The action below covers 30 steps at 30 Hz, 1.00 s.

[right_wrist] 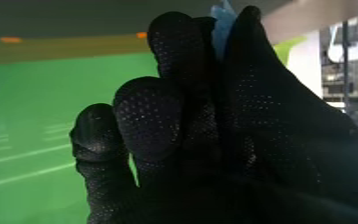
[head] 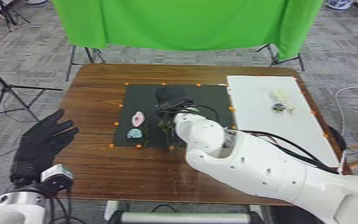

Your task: Arrange flowers

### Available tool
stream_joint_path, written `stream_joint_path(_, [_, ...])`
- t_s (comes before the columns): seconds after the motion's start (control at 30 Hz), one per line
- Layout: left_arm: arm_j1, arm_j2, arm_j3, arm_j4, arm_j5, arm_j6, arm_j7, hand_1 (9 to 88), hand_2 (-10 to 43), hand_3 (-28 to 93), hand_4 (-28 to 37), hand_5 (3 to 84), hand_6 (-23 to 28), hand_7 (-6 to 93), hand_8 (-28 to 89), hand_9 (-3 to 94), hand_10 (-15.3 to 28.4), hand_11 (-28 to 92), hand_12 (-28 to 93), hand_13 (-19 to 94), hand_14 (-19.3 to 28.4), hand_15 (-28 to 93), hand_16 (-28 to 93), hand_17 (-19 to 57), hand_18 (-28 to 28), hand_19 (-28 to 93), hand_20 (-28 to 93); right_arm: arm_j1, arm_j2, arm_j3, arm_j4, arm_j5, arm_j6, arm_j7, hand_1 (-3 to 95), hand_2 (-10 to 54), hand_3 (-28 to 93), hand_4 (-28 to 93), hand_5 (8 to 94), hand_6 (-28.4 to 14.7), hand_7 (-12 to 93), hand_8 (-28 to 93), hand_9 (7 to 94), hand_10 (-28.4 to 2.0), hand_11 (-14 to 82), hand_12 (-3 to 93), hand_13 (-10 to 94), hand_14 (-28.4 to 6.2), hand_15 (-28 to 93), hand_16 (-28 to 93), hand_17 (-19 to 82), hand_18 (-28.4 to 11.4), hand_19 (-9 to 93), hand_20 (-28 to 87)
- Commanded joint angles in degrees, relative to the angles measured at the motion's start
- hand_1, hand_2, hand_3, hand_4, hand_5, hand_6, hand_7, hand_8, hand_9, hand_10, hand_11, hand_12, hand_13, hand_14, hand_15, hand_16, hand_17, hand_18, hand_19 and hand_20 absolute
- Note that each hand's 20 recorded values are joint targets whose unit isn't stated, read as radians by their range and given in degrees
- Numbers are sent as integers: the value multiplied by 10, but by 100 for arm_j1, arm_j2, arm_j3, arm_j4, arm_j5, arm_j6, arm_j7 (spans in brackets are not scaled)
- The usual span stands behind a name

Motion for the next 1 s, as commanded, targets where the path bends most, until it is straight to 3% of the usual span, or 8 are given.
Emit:
stream_joint_path(0.03, [-57,32,149,68,36,-119,-49,252,92,806,-207,362,101,150,-106,347,208,304,86,255,267,504,-106,-78,229,633,-79,51,-76,-154,294,21,-109,187,527,-95,814,-283,802,3,269,-12,890,-92,218,335,733,-78,766,168,341,-238,932,480])
stream_joint_path(0.33, [-43,45,177,67,9,-34,35,252,91,807,-206,362,101,151,-106,348,208,305,87,255,266,503,-106,-78,229,634,-78,-42,-173,6,316,-68,-366,121,497,-95,823,-283,770,-1,274,-23,863,-95,223,334,711,-83,773,164,321,-235,932,469])
stream_joint_path(0.63, [-51,35,188,68,12,-60,-6,253,91,806,-207,362,101,151,-106,347,208,306,86,255,266,504,-107,-78,228,634,-79,-149,-208,208,201,-112,-648,120,454,-95,842,-283,663,-15,288,-65,786,-97,231,339,658,-87,785,174,290,-228,932,461])
stream_joint_path(1.0, [33,-13,169,23,33,-50,-74,253,91,807,-207,362,101,151,-106,347,208,305,87,255,266,504,-106,-78,229,634,-79,-176,-92,277,74,-145,-996,242,434,-95,854,-283,649,-18,272,-101,740,-106,288,292,639,-97,793,160,276,-227,932,455])
